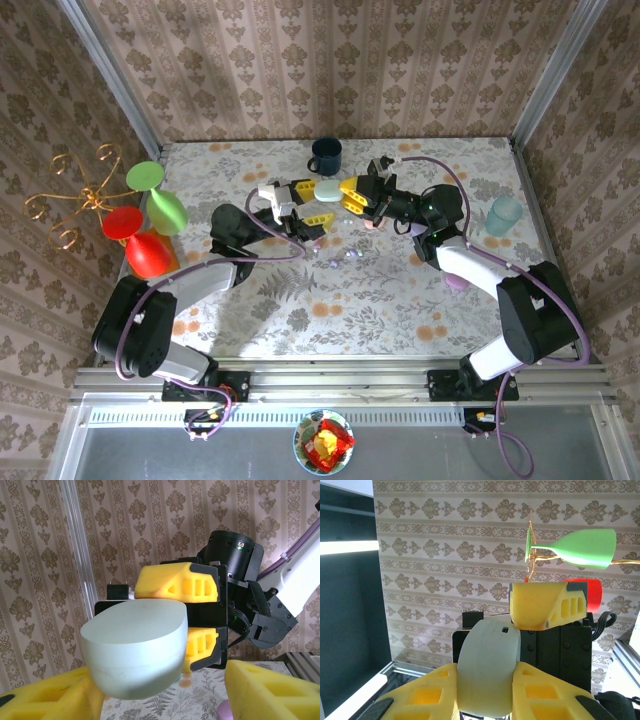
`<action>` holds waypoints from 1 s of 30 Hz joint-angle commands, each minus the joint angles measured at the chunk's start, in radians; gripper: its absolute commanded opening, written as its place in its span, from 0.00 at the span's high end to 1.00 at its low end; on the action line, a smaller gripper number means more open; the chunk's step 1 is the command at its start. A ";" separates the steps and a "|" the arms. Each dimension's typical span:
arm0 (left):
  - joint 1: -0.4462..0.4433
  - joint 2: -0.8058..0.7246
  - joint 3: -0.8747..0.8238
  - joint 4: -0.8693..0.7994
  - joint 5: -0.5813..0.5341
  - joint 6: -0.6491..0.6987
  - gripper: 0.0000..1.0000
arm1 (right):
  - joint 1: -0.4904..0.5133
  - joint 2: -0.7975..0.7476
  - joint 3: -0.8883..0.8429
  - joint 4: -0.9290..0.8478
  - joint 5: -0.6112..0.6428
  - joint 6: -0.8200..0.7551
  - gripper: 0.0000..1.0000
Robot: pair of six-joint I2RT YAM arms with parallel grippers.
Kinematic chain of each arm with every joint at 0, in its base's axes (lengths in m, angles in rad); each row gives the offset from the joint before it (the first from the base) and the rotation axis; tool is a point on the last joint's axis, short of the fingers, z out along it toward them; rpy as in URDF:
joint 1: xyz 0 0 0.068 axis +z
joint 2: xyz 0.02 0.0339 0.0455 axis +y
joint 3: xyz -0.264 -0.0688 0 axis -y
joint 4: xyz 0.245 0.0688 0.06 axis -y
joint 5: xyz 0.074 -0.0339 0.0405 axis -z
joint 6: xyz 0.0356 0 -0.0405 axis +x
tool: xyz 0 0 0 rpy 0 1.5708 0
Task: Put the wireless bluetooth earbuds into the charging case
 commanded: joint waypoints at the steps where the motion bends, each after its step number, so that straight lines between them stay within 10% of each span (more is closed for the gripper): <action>1: 0.002 0.014 0.041 0.054 0.000 0.008 0.34 | 0.008 0.013 -0.005 0.038 0.007 0.007 0.88; 30: 0.000 0.028 0.060 0.058 0.005 -0.045 0.52 | 0.011 0.008 0.006 -0.017 -0.017 -0.023 0.88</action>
